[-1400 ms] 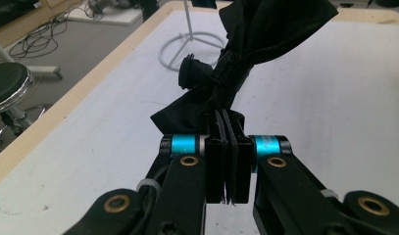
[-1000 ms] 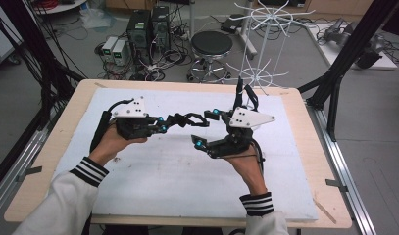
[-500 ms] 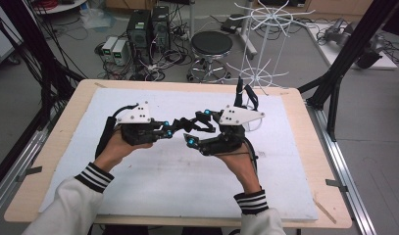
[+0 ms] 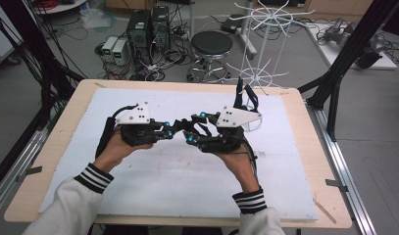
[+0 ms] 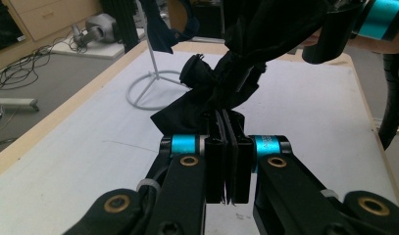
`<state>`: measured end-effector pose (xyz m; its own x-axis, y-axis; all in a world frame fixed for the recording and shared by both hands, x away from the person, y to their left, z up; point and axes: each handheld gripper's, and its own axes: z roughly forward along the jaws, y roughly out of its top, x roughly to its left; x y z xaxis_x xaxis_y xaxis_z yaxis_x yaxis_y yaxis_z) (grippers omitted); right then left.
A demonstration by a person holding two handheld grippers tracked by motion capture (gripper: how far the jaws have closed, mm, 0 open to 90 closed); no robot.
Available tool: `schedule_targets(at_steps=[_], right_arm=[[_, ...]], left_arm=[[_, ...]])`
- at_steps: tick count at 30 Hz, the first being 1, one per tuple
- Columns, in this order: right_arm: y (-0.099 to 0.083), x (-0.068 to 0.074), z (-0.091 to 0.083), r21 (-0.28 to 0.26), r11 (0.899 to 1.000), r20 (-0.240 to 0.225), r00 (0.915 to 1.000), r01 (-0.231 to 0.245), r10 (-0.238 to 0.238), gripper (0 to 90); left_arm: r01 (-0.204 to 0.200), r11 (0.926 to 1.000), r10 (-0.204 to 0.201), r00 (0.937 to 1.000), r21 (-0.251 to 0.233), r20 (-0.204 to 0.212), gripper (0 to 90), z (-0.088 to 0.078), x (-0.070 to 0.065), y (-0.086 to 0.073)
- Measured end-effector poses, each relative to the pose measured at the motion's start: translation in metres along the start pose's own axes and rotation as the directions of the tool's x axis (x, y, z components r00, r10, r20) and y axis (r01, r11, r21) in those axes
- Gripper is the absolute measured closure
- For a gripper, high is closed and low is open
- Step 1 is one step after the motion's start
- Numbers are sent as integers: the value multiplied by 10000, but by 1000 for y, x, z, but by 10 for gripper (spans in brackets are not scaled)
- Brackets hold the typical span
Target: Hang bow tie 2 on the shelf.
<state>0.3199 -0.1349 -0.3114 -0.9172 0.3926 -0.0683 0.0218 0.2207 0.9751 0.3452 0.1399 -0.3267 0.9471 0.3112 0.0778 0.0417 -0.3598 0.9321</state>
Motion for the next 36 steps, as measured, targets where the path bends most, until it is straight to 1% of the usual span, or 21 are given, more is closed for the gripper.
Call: schedule_targets(at_steps=[3, 4, 5, 7, 11, 16, 17, 21, 23, 24, 26, 27, 28, 29, 30, 31, 32, 33, 34, 35, 36], right_arm=[[0, 0, 1, 23, 10000, -21, 10000, 29, -29, 466], [0, 0, 1, 42, 10000, -12, 10000, 46, -46, 484], [0, 0, 0, 36, 10000, -8, 10000, 68, -68, 521], [0, 0, 0, 31, 9999, -5, 9999, 117, -117, 551], [1, 0, -1, -4, 9998, 25, 9998, 200, -200, 620], [2, 1, -2, -136, 9992, 109, 9993, 366, -365, 775], [2, 1, -2, -139, 9993, 78, 9994, 336, -335, 791], [1, 0, -2, -100, 9996, 13, 9996, 265, -265, 814], [1, 0, -2, -90, 9998, 52, 9998, 175, -175, 816], [1, 0, -2, -100, 9998, 44, 9999, 147, -147, 816], [1, -1, -2, -164, 9998, 46, 9999, 105, -104, 817], [1, -1, -2, -184, 9998, 27, 10000, 72, -71, 817], [2, -1, -3, -177, 9998, 76, 9999, 108, -107, 817], [2, 0, -4, -183, 9998, 117, 9999, 67, -65, 817], [2, -1, -4, -206, 9997, 107, 9999, 101, -99, 817], [2, -1, -4, -219, 9998, 126, 9999, 43, -40, 817], [2, -1, -5, -208, 9998, 170, 9998, 38, -34, 816], [2, -1, -5, -225, 9997, 201, 9998, 34, -30, 816], [2, -2, -6, -261, 9997, 231, 9997, 41, -35, 816], [2, -2, -7, -255, 9997, 236, 9997, 27, -21, 816], [2, -2, -7, -289, 9996, 276, 9996, 41, -33, 816]], left_arm=[[36, 10000, -36, 10000, 16, -9, 877, 0, 0, -1], [63, 10000, -63, 10000, -4, -8, 877, -1, 0, -1], [105, 9999, -105, 9999, -26, -4, 877, -1, 0, -2], [167, 9998, -167, 9999, -81, 23, 877, -1, 0, -2], [150, 9999, -149, 9998, -60, 89, 877, -1, 0, -3], [91, 9999, -89, 9999, -82, 142, 877, -1, -1, -3], [110, 9999, -109, 9998, -85, 148, 878, -1, -1, -3], [128, 9999, -127, 9998, -54, 153, 877, -1, -1, -4], [173, 9998, -171, 9997, -107, 165, 875, -1, 0, -5], [232, 9997, -229, 9995, -111, 207, 872, -1, 0, -5], [315, 9993, -306, 9986, -210, 421, 856, -1, 1, -6], [404, 9988, -385, 9973, -292, 629, 820, -2, 2, -6], [559, 9976, -520, 9945, -409, 908, 721, -1, 3, -7], [694, 9965, -636, 9914, -474, 1147, 577, 0, 4, -7], [761, 9960, -702, 9904, -461, 1190, 445, 0, 4, -8], [732, 9960, -669, 9912, -517, 1147, 313, 1, 3, -8], [625, 9963, -565, 9935, -592, 989, 195, 2, 2, -8], [622, 9949, -551, 9946, -797, 883, 130, 1, 1, -9], [568, 9926, -493, 9962, -1076, 713, 105, 1, 1, -9], [535, 9920, -467, 9970, -1145, 610, 64, 0, 1, -9], [510, 9911, -457, 9979, -1226, 460, 62, -1, 1, -10]])
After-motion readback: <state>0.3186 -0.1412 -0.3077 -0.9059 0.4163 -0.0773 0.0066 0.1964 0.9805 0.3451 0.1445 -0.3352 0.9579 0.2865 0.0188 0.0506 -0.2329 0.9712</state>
